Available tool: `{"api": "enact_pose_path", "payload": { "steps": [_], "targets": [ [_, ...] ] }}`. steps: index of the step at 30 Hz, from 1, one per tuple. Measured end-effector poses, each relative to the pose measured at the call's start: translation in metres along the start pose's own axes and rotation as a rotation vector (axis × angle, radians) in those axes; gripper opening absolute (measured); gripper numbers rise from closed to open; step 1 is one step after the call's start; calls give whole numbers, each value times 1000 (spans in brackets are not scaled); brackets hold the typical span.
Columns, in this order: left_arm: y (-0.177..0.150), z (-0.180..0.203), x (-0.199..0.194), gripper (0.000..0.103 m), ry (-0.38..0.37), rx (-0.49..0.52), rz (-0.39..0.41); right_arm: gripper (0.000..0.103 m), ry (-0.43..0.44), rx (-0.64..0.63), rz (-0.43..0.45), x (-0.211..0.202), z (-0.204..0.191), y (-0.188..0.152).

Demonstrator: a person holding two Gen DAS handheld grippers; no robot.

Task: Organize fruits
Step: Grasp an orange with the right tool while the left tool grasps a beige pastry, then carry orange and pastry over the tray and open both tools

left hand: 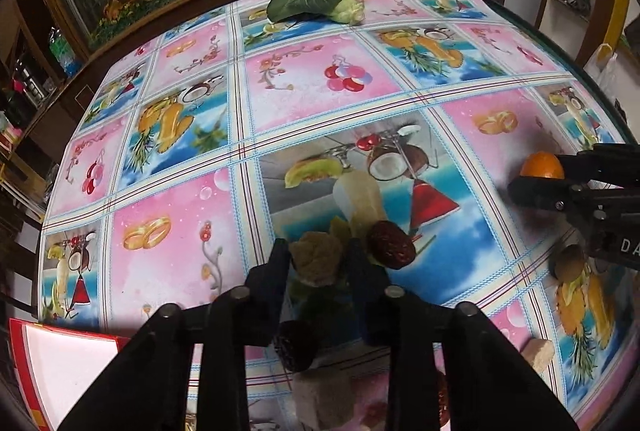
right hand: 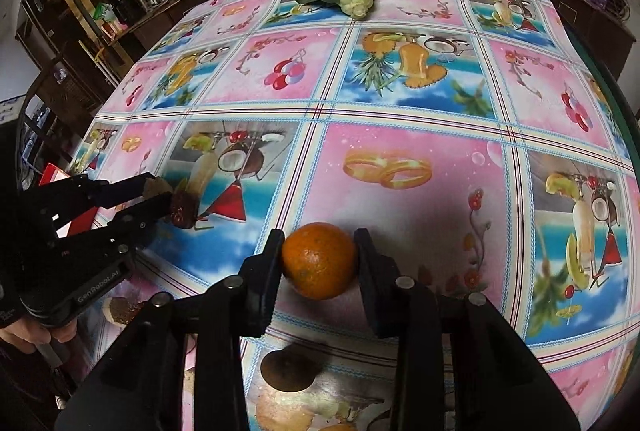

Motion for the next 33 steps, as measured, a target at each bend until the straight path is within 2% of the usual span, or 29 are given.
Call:
{"api": "enact_pose_path", "payload": {
  "steps": [7,10,15,20,24,26,28,33],
  "targets": [
    [-2,-2,-3,27,-3,-57,15,37,17,16,31,-8,1,5],
    [-2,-1,-15,27,9,-63,49,37,42,17,57,-15,-4,8],
    [-5,3,-61,27,28,-66,150,37,96,10,109,-27,-18,12],
    [-29,11,-110,27,39,-30,217,37,125,-26,172,-39,-39,11],
    [-57,5,-133,27,53,-19,224,37,208,-83,212,-50,-76,2],
    [-73,-6,-143,27,90,-26,219,37,243,-111,221,-54,-100,-3],
    [-92,-28,-154,27,152,-52,219,37,267,-150,244,-61,-127,-9],
    [-129,-95,-178,27,258,-197,220,38,391,-223,274,-76,-213,-21]
  ]
}}
Point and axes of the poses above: each gripper's, at about its wrist camera, not at the fingertips, and x roughly the way its jaws point, z to its right, y to its top, the point moved 10 cm from there along x, roughly the way its jaws point, and after that the axes turned 10 degrees about -y, right-handed, at the moved point
